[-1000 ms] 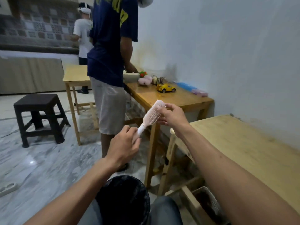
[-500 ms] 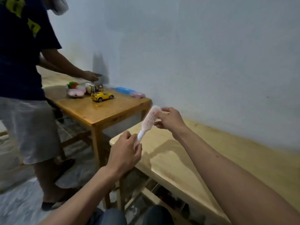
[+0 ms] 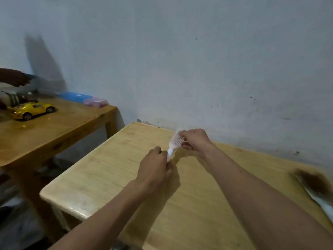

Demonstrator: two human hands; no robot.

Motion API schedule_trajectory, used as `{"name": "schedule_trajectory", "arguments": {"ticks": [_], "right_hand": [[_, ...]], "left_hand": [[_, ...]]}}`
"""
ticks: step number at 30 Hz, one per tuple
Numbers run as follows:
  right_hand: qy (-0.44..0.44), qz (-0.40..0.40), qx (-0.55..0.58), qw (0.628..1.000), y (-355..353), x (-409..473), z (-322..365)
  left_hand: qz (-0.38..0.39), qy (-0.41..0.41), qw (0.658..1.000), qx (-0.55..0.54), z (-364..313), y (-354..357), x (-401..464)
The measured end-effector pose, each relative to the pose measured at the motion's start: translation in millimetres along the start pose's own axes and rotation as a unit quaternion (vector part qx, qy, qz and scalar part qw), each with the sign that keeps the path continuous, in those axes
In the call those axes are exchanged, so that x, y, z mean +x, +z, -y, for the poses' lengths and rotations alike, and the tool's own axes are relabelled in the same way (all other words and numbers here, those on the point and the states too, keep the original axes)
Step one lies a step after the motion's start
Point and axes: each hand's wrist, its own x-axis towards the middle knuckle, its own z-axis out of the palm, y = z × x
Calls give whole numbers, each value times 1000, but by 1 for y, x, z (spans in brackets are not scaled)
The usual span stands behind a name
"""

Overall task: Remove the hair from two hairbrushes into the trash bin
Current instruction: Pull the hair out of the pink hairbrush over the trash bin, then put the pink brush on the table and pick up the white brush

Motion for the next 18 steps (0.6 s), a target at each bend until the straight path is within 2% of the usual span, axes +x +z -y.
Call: {"name": "schedule_trajectory", "arguments": {"ticks": [9, 18], "right_hand": [[14, -81, -117, 990, 4, 64, -13], [-16, -83, -197, 977, -4, 88, -24]], "left_hand": [[73, -39, 996, -28, 1, 30, 69], [107, -52, 993, -26, -5, 36, 92]]}}
